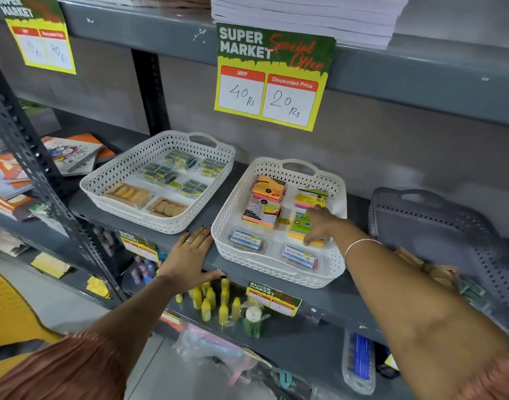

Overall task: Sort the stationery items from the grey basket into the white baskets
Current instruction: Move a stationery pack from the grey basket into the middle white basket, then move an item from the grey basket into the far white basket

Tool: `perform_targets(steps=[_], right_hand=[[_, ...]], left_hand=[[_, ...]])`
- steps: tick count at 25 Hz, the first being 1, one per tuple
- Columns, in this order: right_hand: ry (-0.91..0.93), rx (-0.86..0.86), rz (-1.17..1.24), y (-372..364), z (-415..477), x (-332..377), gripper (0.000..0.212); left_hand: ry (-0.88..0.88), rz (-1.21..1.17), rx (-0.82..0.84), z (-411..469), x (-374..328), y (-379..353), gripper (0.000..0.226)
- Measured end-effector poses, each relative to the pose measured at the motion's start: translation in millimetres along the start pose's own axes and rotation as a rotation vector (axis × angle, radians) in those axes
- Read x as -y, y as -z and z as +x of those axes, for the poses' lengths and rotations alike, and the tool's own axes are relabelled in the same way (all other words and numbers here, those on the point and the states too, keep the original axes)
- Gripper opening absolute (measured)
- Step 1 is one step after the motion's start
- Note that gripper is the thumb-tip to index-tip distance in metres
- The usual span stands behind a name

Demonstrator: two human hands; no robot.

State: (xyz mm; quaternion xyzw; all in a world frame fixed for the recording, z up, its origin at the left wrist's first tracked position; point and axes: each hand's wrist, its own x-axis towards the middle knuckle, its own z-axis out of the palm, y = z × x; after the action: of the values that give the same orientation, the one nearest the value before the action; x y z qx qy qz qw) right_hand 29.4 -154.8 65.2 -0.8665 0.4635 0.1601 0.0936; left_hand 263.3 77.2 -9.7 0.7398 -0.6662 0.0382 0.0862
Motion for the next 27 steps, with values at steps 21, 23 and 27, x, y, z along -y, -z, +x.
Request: perform_targets(steps=[21,23,27], right_hand=[[-0.744,-0.390,0.237,11,-64,-90,0.040],[-0.816,-0.215,0.207,-4,-74,-99,0.044],[-0.835,0.009,0.093,-19,-85,-97,0.047]], left_hand=[[0.026,0.012,0.045,2,4,-4,0.104],[0.027,0.026,0.053,2,4,-4,0.105],[0.022,0.019,0.049,3,4,-4,0.105]])
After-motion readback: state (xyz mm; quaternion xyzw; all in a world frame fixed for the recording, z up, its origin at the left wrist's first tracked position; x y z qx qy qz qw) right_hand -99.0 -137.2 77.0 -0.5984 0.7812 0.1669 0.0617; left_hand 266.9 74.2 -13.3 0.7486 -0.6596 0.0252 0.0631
